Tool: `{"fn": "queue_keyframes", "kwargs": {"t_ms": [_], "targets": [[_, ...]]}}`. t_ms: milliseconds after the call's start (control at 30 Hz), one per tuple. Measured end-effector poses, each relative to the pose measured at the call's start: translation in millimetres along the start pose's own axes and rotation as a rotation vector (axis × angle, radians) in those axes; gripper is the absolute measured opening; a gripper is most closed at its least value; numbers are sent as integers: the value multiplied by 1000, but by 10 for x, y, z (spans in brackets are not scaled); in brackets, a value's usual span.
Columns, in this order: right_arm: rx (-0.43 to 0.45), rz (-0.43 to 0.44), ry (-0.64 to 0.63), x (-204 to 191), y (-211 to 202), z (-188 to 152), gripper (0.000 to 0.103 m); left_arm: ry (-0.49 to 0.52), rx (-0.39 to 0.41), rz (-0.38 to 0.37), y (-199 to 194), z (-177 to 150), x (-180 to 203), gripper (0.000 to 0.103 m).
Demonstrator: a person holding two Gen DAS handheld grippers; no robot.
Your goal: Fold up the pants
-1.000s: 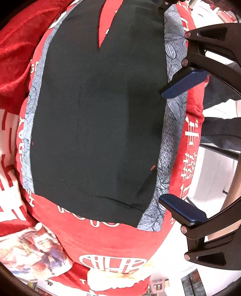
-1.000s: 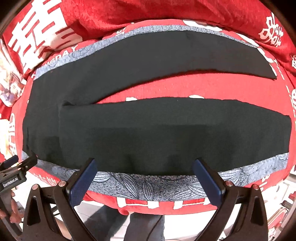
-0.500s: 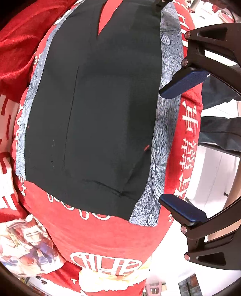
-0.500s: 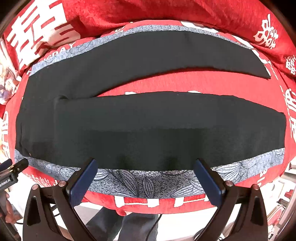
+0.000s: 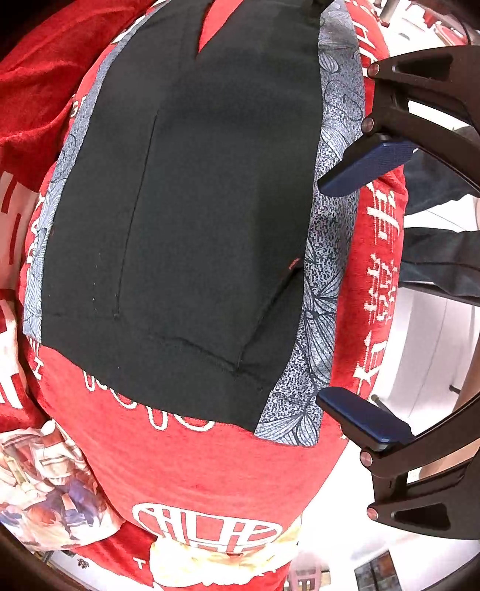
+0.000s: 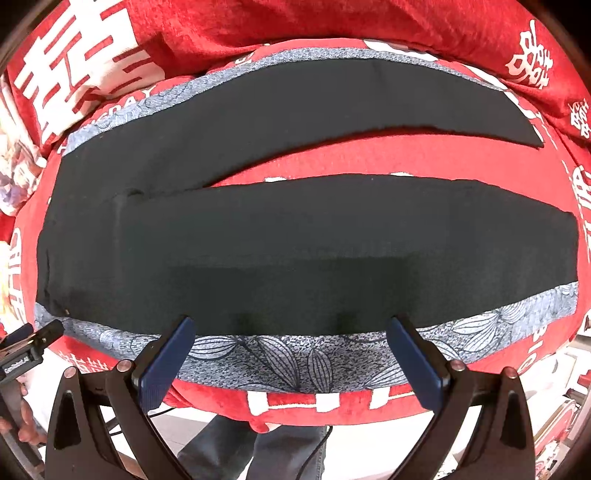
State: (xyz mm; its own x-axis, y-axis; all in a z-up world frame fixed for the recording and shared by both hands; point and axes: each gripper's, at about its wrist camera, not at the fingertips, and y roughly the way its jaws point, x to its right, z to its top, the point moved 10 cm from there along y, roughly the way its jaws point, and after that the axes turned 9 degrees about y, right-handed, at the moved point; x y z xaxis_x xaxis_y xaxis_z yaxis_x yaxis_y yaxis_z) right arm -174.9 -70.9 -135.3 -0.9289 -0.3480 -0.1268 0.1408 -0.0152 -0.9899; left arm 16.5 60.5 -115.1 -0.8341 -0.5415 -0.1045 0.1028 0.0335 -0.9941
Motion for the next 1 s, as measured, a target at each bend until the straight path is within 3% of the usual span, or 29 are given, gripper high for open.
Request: {"fn": "queue_keyframes", "kwargs": {"t_ms": [133, 233, 333, 400, 467, 567, 733, 867, 1000], "targets": [[-9, 54, 34, -23, -20, -53, 103, 5, 7, -21, 3, 1, 13, 103], [-19, 159, 91, -54, -51, -82, 103, -1, 21, -60, 18, -2, 1, 103], [-50, 291, 151, -87, -35, -144, 101, -17, 46, -131, 35, -20, -41, 103], [-89, 408, 192, -118, -9, -240, 90, -34, 83, -209, 21, -56, -60, 103], [-157, 566, 268, -174, 39, -392, 72, -31, 115, -292, 47, -123, -88, 103], [-261, 738, 375, -165, 192, -647, 72, -18, 84, -356, 200, -232, -97, 103], [-311, 797, 440, -92, 475, -916, 72, -130, 47, -491, 453, -232, -125, 103], [-275, 868, 501, -23, 546, -859, 72, -277, 82, -540, 473, -106, -230, 103], [-193, 904, 518, 31, 420, -729, 72, -290, 95, -569, 403, -41, -248, 103]]}}
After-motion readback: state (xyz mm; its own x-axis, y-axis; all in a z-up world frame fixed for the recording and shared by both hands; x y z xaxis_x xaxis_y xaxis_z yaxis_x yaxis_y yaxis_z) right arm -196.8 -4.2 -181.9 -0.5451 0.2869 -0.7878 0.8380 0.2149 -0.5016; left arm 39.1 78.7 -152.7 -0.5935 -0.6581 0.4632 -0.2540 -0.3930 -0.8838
